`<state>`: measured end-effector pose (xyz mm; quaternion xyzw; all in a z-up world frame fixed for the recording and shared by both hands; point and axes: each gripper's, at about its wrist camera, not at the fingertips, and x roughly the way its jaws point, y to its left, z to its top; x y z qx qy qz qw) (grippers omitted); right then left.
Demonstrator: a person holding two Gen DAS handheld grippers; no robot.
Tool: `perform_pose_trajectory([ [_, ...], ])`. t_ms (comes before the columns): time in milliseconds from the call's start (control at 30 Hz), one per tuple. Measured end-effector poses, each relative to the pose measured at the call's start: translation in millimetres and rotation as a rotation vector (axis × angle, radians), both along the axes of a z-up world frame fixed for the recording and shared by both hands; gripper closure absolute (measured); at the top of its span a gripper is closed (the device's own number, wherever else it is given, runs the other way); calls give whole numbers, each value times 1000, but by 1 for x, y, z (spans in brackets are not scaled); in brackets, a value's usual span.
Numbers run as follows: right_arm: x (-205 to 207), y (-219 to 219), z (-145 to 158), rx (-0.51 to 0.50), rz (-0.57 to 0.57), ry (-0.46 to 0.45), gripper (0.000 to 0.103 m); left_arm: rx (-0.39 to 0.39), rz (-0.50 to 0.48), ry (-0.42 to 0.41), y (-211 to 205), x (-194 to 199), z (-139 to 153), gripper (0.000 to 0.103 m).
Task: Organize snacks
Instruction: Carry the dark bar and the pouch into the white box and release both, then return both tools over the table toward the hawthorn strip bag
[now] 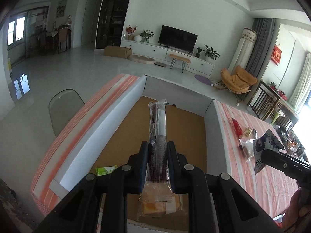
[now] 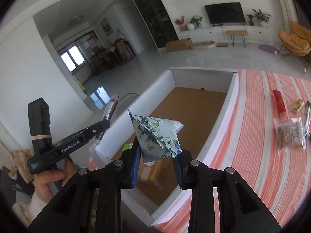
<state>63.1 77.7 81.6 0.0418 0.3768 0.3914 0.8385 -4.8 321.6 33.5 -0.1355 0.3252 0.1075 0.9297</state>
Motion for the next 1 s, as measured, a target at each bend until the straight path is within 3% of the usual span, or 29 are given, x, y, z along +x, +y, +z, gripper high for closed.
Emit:
perform_pose_trajectory([
  [33, 6, 10, -6, -33, -6, 5, 27, 47, 33, 17, 0, 4, -7, 59],
  [67, 9, 16, -11, -72, -20, 12, 24, 80, 65, 26, 1, 7, -13, 19],
  [100, 9, 17, -15, -106, -44, 0, 25, 97, 94, 20, 1, 6, -17, 6],
  [133, 6, 12, -19, -132, -62, -30, 25, 100, 112, -8, 0, 2, -20, 0],
  [233, -6, -22, -39, -223, -158, -130, 25, 115, 59, -1, -15, 4, -24, 0],
  [300, -6, -57, -60, -286, -261, -142, 25, 105, 2, 8, -36, 10, -18, 0],
  [500, 19, -192, -136, -450, -658, 12, 25, 41, -212, -59, -124, 9, 14, 0],
  [667, 18, -278, -156, -505, -877, 75, 25, 30, -464, -73, -225, 14, 31, 0],
  [833, 7, -307, -165, -505, -964, 84, 25, 36, -612, 43, -313, 43, -9, 0],
  [933, 9, -314, -164, -457, -969, 96, 25, 84, -605, 114, -344, 70, -48, 0],
  [1000, 12, -315, -167, -452, -975, 111, 25, 158, -564, 113, -354, 85, -70, 0],
])
